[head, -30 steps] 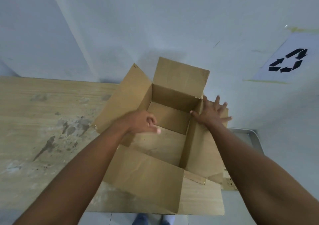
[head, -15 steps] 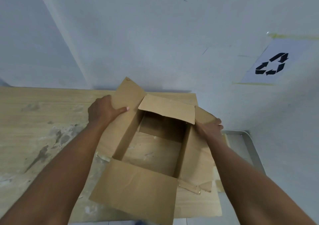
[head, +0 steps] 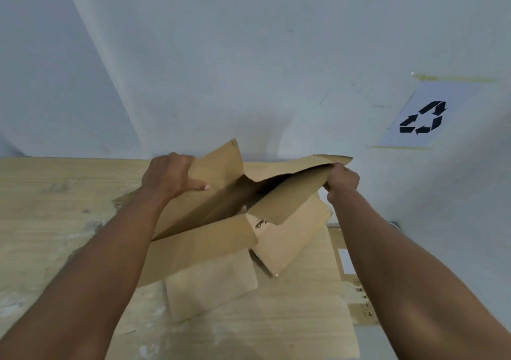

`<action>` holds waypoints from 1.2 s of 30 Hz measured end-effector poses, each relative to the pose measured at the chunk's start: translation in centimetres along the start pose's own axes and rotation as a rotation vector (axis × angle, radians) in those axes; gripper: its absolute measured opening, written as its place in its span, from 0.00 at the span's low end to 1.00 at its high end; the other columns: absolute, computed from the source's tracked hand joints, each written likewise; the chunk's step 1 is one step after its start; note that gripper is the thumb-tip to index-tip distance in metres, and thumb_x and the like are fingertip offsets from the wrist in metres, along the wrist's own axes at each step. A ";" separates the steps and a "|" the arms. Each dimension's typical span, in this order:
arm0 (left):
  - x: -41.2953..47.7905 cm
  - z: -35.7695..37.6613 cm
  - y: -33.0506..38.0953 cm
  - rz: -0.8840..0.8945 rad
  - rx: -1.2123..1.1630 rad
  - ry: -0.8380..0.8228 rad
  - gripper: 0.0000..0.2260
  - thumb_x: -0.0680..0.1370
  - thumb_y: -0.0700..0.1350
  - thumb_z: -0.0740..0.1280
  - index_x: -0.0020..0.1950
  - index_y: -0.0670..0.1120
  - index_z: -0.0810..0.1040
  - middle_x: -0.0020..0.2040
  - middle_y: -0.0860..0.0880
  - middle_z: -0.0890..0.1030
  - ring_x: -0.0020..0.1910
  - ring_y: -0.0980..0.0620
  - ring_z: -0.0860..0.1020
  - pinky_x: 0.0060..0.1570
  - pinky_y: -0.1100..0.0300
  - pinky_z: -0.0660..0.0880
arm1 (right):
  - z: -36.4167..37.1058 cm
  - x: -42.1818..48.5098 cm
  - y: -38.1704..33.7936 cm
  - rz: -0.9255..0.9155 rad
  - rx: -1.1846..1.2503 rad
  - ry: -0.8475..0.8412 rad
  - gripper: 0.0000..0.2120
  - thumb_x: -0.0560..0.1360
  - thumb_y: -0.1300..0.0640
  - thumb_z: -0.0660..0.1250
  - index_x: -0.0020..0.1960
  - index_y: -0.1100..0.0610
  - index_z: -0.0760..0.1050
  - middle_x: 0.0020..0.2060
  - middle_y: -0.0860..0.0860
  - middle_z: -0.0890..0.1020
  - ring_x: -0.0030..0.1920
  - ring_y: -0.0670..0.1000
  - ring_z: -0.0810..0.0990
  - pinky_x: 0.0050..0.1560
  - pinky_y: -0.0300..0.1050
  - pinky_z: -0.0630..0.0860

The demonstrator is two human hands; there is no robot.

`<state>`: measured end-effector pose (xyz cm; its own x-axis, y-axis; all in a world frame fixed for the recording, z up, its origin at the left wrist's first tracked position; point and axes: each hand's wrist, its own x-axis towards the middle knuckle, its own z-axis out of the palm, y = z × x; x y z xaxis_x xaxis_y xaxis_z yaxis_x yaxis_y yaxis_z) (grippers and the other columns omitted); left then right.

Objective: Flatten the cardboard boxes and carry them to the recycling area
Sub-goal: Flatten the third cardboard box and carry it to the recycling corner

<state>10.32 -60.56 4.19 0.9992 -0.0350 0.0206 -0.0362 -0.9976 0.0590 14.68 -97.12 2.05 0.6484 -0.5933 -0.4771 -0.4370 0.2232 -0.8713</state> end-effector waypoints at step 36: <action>-1.6 -2.4 1.8 0.002 -0.311 -0.671 0.48 0.58 0.79 0.68 0.71 0.57 0.62 0.64 0.57 0.75 0.62 0.49 0.77 0.62 0.48 0.73 | 8.7 -4.2 1.3 -1.218 -1.149 -0.570 0.10 0.82 0.52 0.61 0.63 0.51 0.74 0.60 0.49 0.75 0.68 0.57 0.66 0.73 0.71 0.53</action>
<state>8.65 -62.11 6.64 0.7921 -0.1654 -0.5875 0.0579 -0.9378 0.3422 16.85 -87.59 1.91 0.9162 0.3807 0.1253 0.4002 -0.8525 -0.3362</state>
